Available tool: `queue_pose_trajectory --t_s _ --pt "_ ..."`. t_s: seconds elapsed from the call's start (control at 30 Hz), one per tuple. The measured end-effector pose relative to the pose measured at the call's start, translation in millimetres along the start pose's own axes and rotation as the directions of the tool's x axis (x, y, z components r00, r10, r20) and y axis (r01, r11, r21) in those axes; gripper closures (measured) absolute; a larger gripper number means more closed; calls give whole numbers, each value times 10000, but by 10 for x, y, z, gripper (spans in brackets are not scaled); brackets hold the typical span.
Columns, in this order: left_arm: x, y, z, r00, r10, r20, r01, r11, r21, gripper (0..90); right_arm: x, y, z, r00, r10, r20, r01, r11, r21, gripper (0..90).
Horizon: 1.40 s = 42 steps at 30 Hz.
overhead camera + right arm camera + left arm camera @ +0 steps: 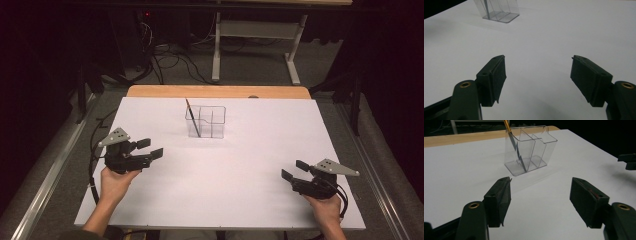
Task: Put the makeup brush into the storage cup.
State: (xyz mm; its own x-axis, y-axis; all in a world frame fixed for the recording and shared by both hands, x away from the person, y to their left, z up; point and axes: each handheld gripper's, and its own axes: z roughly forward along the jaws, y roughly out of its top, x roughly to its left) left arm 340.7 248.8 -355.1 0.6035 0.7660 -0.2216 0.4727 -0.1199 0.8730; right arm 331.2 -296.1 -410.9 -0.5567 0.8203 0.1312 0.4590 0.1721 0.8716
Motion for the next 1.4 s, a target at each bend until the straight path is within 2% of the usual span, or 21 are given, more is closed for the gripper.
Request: queue_pose_trajectory --t_s 0.53,1.2,1.4 --pt "10 -89 29 9999 -148 12 148 9998 139 337 -2 -1 3 10000 -23 -12 23 10000 12 305" --pt "-14 -182 75 9999 -33 -143 36 9997 247 339 0 -1 3 10000 -56 -24 56 10000 23 306" --pt "-24 -206 75 9997 10 -253 -6 9999 131 342 0 -2 6 9999 -101 -27 101 9999 36 306"
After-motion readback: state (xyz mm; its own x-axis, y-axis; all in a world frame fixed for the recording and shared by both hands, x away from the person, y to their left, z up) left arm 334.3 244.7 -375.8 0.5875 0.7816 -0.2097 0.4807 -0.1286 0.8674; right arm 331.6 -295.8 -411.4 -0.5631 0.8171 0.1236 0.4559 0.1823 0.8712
